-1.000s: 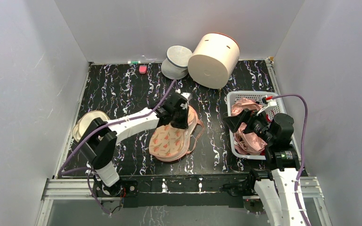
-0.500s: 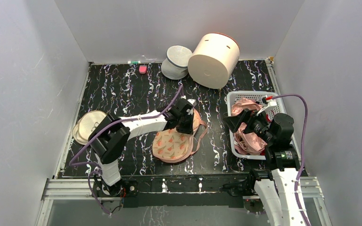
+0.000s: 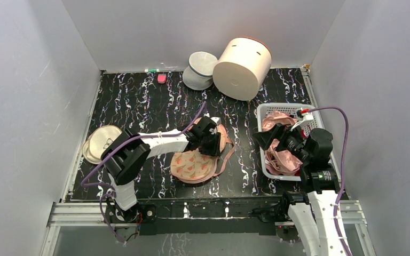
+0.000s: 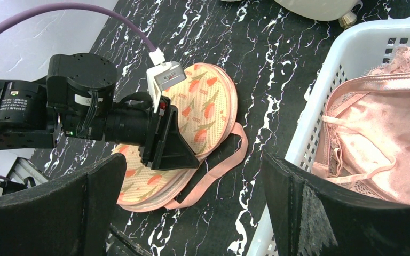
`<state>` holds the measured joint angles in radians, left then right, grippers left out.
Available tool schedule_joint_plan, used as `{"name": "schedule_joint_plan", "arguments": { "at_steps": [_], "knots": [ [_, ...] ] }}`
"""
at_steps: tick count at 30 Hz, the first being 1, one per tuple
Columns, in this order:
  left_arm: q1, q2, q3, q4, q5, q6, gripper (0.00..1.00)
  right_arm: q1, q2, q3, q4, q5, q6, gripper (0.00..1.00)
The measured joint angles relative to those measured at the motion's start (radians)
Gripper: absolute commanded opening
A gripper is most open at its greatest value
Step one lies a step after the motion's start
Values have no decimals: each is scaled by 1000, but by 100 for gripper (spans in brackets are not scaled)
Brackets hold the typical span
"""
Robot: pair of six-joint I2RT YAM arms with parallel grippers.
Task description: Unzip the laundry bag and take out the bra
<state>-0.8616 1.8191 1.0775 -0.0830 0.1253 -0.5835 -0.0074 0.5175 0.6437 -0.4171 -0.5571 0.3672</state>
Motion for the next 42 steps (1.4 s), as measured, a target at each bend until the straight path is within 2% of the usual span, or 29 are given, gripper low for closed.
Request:
{"name": "schedule_joint_plan", "arguments": {
  "at_steps": [4,9,16,23,29,32,35,36,40,42],
  "knots": [
    [0,-25,-12,8,9,10,64,0,4,0,0,0,0,98],
    [0,-117,-16,29,10,44,81,0,19,0,-2,0,0,98],
    [63,-360,-81,77,19,83,90,0,54,0,-3,0,0,98],
    [362,-630,-180,34,35,102,98,0,138,2,-12,2,-3,98],
    [496,-825,-164,-69,-48,164,98,21,266,31,-43,33,-7,98],
    [534,-890,-124,-99,-108,185,98,93,343,79,-58,92,-9,98],
    [544,-934,-66,-103,-160,203,98,280,434,185,-85,234,-10,98],
    [544,-946,-45,-103,-174,210,99,386,476,248,-104,314,-10,98],
    [544,-977,43,-113,-232,246,98,647,595,454,-148,554,-13,98],
    [544,-986,85,-124,-262,269,98,731,634,549,-169,661,-24,98]
  ]
}}
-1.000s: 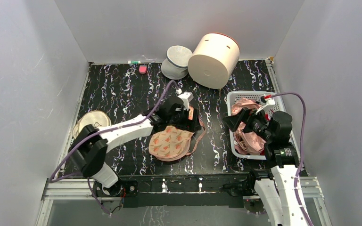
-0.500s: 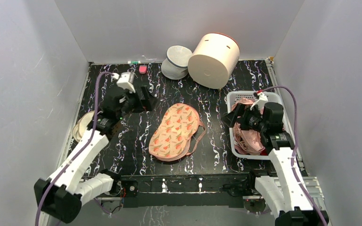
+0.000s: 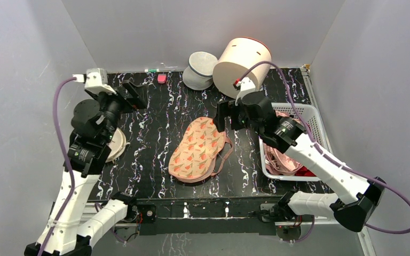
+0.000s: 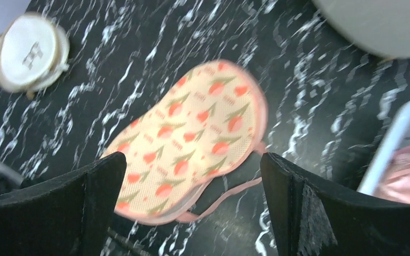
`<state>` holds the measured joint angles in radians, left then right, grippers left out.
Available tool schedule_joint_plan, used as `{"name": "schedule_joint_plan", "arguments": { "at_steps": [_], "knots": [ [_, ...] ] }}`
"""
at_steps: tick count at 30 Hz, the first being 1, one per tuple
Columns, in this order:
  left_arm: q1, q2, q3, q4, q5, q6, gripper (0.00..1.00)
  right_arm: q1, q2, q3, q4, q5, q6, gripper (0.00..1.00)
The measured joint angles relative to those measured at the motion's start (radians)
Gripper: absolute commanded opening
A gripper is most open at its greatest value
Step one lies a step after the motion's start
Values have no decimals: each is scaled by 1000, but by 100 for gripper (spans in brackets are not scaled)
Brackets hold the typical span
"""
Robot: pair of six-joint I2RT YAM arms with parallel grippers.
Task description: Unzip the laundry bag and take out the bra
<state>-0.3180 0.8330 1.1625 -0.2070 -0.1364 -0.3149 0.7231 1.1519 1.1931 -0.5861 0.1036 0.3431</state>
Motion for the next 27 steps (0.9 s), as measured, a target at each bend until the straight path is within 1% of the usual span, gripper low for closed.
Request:
{"name": "schedule_joint_plan", "arguments": {
  "at_steps": [2,5,7,8,9,12,14,21,24,27],
  "knots": [
    [0,-13,37,-14,-31,28,98,25,13,65,-19,96,-20,98],
    [0,-40,93,-53,-95,86,98,18,4,114,-38,246,-65,98],
    [0,-47,102,-60,-113,101,98,-42,-7,133,-47,308,-110,98],
    [0,-52,107,-67,-127,114,99,-104,-9,136,-46,295,-127,98],
    [0,-56,108,-71,-136,121,98,-203,-14,138,-46,243,-138,98],
    [0,-57,108,-93,-158,140,99,-473,-23,139,-47,208,-151,98],
    [0,-52,108,-109,-166,145,98,-548,-47,138,-53,199,-151,98],
    [0,-45,109,-143,-172,166,98,-536,-267,135,-8,62,-182,98],
    [0,-46,109,-146,-173,166,98,-536,-327,135,20,39,-185,98],
    [0,-47,110,-146,-171,166,98,-536,-340,135,39,22,-185,98]
  ]
}}
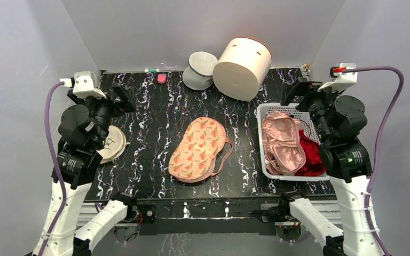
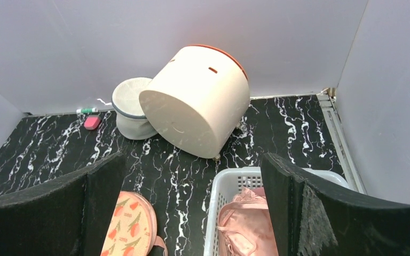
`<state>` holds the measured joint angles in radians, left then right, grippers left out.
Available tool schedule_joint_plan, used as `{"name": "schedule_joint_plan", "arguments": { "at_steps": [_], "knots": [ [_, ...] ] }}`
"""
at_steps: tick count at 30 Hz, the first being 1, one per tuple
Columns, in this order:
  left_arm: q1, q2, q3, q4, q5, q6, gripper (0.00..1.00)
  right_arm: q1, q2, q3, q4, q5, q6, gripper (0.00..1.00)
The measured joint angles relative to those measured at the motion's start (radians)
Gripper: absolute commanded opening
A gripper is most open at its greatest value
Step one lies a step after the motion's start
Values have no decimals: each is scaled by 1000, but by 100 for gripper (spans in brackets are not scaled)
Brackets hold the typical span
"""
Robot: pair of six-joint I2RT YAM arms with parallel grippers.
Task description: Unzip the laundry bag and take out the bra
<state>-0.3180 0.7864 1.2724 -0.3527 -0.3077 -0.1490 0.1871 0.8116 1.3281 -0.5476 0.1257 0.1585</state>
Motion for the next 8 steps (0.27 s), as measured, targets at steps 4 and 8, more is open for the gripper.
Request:
{"name": "schedule_joint_plan", "arguments": {
  "at_steps": [4,8],
  "knots": [
    [0,2,11,0,2,-1,98,0,8,-2,-1,-12,0,98],
    [0,2,19,0,4,-1,98,0,-16,-43,13,-18,0,98]
  ]
}}
